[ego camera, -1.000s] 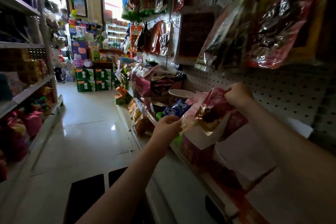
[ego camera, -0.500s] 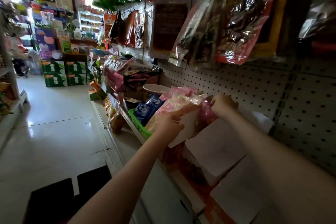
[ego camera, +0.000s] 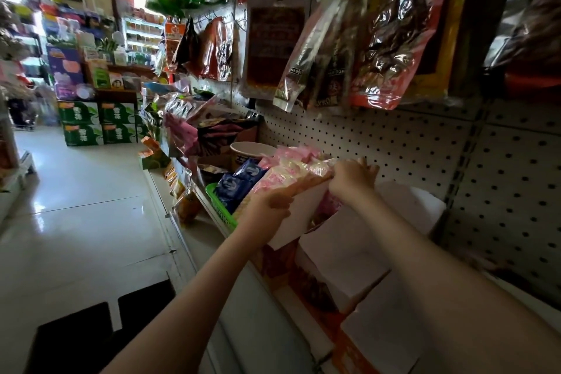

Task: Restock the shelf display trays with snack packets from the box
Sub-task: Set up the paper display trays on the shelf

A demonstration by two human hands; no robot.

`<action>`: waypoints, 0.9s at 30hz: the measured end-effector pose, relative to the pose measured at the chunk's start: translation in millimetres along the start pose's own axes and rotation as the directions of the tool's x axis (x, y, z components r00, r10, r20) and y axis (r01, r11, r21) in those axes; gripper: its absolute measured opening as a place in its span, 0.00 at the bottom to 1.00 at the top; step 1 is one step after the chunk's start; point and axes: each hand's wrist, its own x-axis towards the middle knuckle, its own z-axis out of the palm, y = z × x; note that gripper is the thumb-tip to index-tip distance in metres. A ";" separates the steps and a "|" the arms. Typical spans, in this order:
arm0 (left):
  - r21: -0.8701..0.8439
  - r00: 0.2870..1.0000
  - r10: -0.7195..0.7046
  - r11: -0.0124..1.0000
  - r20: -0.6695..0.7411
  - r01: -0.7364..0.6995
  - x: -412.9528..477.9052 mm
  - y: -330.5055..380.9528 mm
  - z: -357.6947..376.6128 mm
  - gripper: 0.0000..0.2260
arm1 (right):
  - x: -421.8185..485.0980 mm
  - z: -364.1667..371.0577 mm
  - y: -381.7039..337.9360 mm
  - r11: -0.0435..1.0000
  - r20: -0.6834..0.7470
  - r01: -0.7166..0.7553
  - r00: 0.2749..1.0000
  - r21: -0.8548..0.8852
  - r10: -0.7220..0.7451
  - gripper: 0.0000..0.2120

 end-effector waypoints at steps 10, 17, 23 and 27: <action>0.010 0.916 -0.055 0.998 -0.398 0.064 -57.0 -79.1 -117.0 0.06 | -78.1 9.2 -198.1 0.848 -0.155 0.483 0.875 0.217 -0.458 0.14; 0.266 0.852 -0.381 0.833 -0.358 0.485 -178.9 -227.6 -145.7 0.11 | -182.9 165.3 -229.7 0.832 0.314 0.390 0.794 0.395 -0.521 0.15; 0.554 0.891 -0.420 0.706 -0.175 0.441 -248.9 -306.3 -126.1 0.16 | -269.1 279.2 -211.6 0.850 0.710 0.302 0.468 0.431 -0.527 0.23; 0.584 0.922 -0.335 0.716 -0.192 0.382 -249.0 -320.6 -127.5 0.17 | -281.2 310.6 -214.7 0.816 0.692 0.416 0.447 0.401 -0.567 0.22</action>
